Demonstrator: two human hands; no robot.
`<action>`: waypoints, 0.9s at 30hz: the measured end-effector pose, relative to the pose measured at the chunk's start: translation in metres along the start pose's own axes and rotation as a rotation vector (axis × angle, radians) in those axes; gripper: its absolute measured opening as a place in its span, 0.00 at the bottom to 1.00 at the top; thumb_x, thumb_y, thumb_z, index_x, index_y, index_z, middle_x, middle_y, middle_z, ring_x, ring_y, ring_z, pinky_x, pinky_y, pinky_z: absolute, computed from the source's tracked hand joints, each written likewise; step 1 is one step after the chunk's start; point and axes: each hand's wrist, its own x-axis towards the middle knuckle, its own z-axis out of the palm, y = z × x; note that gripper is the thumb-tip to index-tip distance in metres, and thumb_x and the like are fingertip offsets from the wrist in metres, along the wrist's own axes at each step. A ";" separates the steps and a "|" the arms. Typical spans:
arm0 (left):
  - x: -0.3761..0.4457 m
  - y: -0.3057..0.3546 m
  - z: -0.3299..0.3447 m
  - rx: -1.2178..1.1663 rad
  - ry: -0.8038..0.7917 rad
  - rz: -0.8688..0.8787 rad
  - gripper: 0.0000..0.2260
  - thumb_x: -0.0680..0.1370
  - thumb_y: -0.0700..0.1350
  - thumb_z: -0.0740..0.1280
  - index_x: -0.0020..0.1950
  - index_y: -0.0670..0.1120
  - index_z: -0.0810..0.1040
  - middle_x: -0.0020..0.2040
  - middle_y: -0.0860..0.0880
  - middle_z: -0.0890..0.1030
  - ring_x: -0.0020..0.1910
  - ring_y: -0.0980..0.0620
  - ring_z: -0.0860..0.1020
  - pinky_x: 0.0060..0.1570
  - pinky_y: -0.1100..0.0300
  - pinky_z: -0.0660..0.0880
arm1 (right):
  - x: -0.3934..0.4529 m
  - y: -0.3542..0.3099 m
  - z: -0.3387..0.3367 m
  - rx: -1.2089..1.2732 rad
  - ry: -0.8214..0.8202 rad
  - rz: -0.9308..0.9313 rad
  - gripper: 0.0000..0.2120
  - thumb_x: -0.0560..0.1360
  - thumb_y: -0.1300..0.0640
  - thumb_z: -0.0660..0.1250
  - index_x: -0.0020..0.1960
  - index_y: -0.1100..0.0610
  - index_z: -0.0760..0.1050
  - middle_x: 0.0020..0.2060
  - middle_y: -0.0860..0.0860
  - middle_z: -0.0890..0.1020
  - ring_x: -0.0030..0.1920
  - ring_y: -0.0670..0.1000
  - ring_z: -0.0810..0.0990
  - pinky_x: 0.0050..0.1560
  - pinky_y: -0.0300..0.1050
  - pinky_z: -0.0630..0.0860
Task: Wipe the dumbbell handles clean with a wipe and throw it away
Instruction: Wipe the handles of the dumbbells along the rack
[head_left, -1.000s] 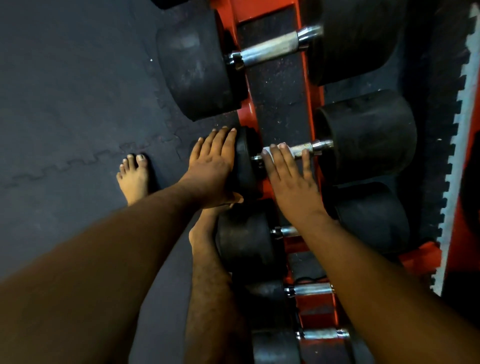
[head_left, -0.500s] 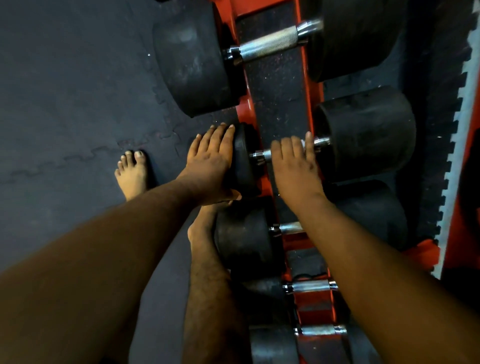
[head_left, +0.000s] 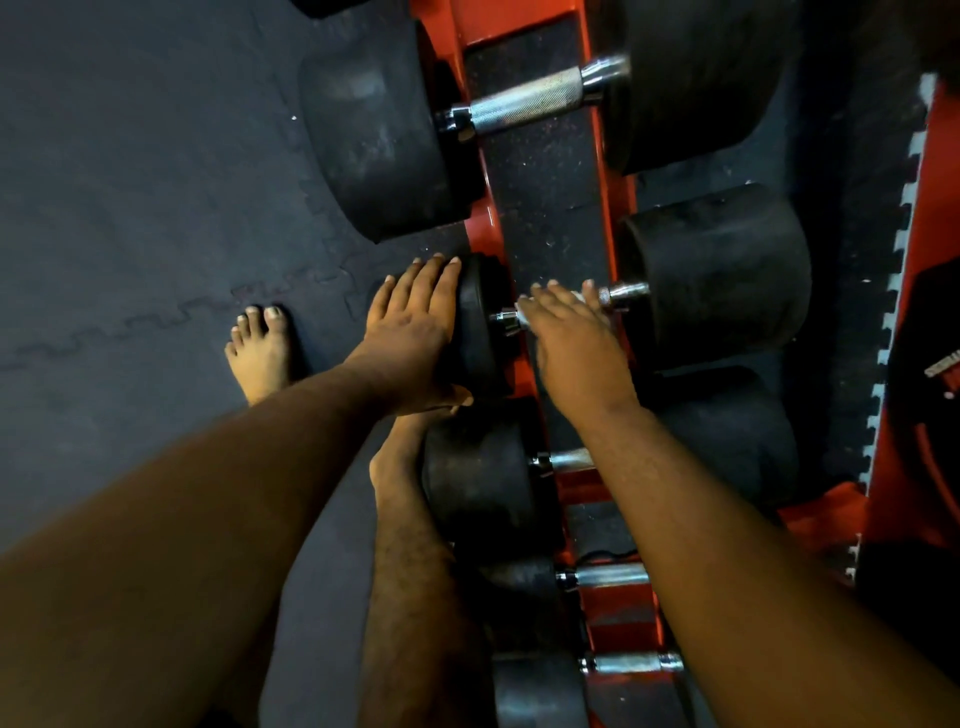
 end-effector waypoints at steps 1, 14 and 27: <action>0.000 0.000 0.000 0.001 0.001 -0.002 0.70 0.60 0.64 0.83 0.82 0.44 0.37 0.83 0.42 0.43 0.82 0.42 0.41 0.77 0.46 0.36 | 0.000 -0.004 0.004 0.013 -0.003 -0.038 0.22 0.78 0.67 0.61 0.72 0.58 0.73 0.72 0.55 0.74 0.76 0.55 0.67 0.80 0.58 0.52; -0.001 0.003 -0.002 0.018 0.008 -0.013 0.68 0.61 0.62 0.83 0.83 0.44 0.38 0.83 0.43 0.43 0.82 0.43 0.41 0.79 0.45 0.38 | -0.016 -0.035 0.024 1.957 0.585 1.355 0.11 0.81 0.67 0.60 0.51 0.54 0.78 0.50 0.57 0.83 0.54 0.56 0.82 0.59 0.51 0.78; 0.000 -0.003 0.005 0.016 0.043 0.018 0.68 0.62 0.64 0.82 0.83 0.44 0.38 0.83 0.44 0.43 0.82 0.44 0.40 0.79 0.44 0.38 | 0.020 -0.017 -0.022 2.131 0.752 1.230 0.13 0.75 0.60 0.71 0.58 0.62 0.79 0.53 0.56 0.86 0.56 0.54 0.84 0.67 0.51 0.75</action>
